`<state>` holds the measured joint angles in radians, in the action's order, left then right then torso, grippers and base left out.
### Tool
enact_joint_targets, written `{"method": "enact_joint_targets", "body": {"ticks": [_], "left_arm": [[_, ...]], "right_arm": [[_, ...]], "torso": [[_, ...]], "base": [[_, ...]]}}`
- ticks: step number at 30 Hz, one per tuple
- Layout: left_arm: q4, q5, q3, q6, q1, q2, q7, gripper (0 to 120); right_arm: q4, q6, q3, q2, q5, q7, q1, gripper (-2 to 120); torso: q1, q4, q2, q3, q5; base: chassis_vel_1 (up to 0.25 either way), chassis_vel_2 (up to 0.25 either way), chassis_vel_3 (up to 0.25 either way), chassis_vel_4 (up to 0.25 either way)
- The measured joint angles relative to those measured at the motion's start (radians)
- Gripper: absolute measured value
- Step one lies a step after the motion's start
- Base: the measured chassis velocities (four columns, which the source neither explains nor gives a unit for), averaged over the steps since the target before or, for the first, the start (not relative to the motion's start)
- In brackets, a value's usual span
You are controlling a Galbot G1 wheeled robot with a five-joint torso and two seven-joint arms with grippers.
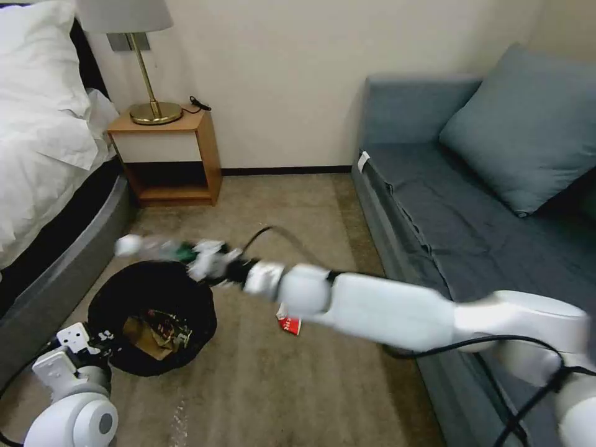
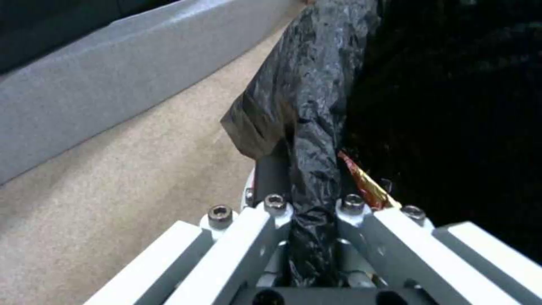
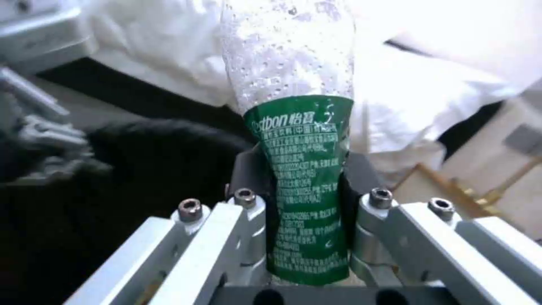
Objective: Pick up the trash bin, then pick up the garbage on the floor and place it into the trash bin.
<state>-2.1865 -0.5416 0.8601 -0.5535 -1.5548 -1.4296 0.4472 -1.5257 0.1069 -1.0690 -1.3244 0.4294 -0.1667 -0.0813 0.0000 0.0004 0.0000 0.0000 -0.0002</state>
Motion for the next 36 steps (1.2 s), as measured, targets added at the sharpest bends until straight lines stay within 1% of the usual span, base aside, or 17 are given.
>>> {"method": "enact_joint_targets", "body": {"ticks": [6,12,13,15,16,17,20,21,22,24,25,27,29,30,33,34,36], "left_arm": [[-0.024,-0.003,-0.012,-0.007,-0.002,-0.008,0.001,2],[-0.039,-0.005,-0.024,-0.012,0.0,-0.01,0.002,2],[-0.039,-0.005,-0.026,-0.014,0.001,-0.01,0.003,2],[-0.039,-0.004,-0.03,-0.015,0.003,-0.011,0.004,2],[-0.039,-0.004,-0.03,-0.015,0.003,-0.011,0.004,2],[-0.039,-0.004,-0.031,-0.015,0.003,-0.012,0.004,2],[-0.039,-0.003,-0.033,-0.018,0.003,-0.014,0.004,2],[-0.039,-0.003,-0.033,-0.018,0.003,-0.014,0.004,2],[-0.04,-0.003,-0.033,-0.018,0.003,-0.014,0.004,2],[-0.044,-0.003,-0.032,-0.018,0.001,-0.014,0.004,2],[-0.044,-0.003,-0.032,-0.018,0.001,-0.014,0.004,2],[-0.047,-0.003,-0.03,-0.019,-0.001,-0.014,0.005,2],[-0.048,-0.003,-0.028,-0.019,-0.002,-0.013,0.005,2],[-0.048,-0.003,-0.028,-0.019,-0.002,-0.013,0.005,2],[-0.049,-0.005,-0.025,-0.019,-0.002,-0.011,0.005,2],[-0.049,-0.005,-0.025,-0.019,-0.002,-0.011,0.005,2],[-0.048,-0.005,-0.025,-0.019,-0.003,-0.011,0.005,2]], "right_arm": [[0.059,-0.03,-0.063,-0.06,0.026,-0.041,-0.026,17],[0.061,-0.05,-0.11,-0.051,0.043,-0.073,-0.029,17],[0.056,-0.053,-0.115,-0.048,0.047,-0.08,-0.029,19],[0.047,-0.058,-0.117,-0.042,0.049,-0.09,-0.029,29],[0.047,-0.058,-0.117,-0.042,0.049,-0.09,-0.029,29],[0.046,-0.058,-0.116,-0.041,0.049,-0.091,-0.03,32],[0.039,-0.06,-0.113,-0.035,0.049,-0.092,-0.029,45],[0.039,-0.06,-0.113,-0.035,0.049,-0.092,-0.029,45],[0.037,-0.06,-0.113,-0.034,0.049,-0.091,-0.028,49],[0.032,-0.06,-0.111,-0.031,0.049,-0.091,-0.026,61],[0.032,-0.06,-0.111,-0.031,0.049,-0.091,-0.026,61],[0.026,-0.06,-0.109,-0.029,0.049,-0.091,-0.026,71],[0.022,-0.061,-0.108,-0.028,0.048,-0.089,-0.027,79],[0.022,-0.061,-0.108,-0.028,0.048,-0.089,-0.027,79],[0.02,-0.061,-0.107,-0.028,0.048,-0.089,-0.029,93],[0.02,-0.061,-0.107,-0.028,0.048,-0.089,-0.029,93],[0.014,-0.061,-0.092,-0.03,0.051,-0.094,-0.033,99]], "torso": [[0.0,-0.0002,0.0,0.0,0.0],[0.0,-0.0006,0.0,0.0,0.0002],[0.0,-0.0006,0.0,0.0,0.0001],[0.0,-0.0005,0.0,0.0,0.0002],[0.0,-0.0005,0.0,0.0,0.0002],[0.0,-0.0005,0.0,0.0,0.0002],[0.0,-0.0005,0.0,0.0,0.0002],[0.0,-0.0005,0.0,0.0,0.0002],[0.0,-0.0005,0.0,0.0,0.0002],[0.0,-0.0005,0.0,0.0,0.0002],[0.0,-0.0005,0.0,0.0,0.0002],[0.0,-0.0004,0.0,0.0,0.0002],[0.0,-0.0004,0.0,0.0,0.0002],[0.0,-0.0004,0.0,0.0,0.0002],[0.0,-0.0004,0.0,0.0,0.0002],[0.0,-0.0004,0.0,0.0,0.0002],[0.0,-0.0004,0.0,0.0,0.0002]], "base": [[0.0,0.0,0.0,0.0],[0.0,0.0,0.0,0.0],[0.0,0.0,0.0,0.0],[0.0,0.0,0.0,0.0],[0.0,0.0,0.0,0.0],[0.0,0.0,0.0,0.0],[0.0,0.0,0.0,0.0],[0.0,0.0,0.0,0.0],[0.0,0.0,0.0,0.0],[0.0,0.0,0.0,0.0],[0.0,0.0,0.0,0.0],[0.0,0.0,0.0,0.0],[0.0,0.0,0.0,0.0],[0.0,0.0,0.0,0.0],[0.0,0.0,0.0,0.0],[0.0,0.0,0.0,0.0],[0.0,0.0,0.0,0.0]]}}
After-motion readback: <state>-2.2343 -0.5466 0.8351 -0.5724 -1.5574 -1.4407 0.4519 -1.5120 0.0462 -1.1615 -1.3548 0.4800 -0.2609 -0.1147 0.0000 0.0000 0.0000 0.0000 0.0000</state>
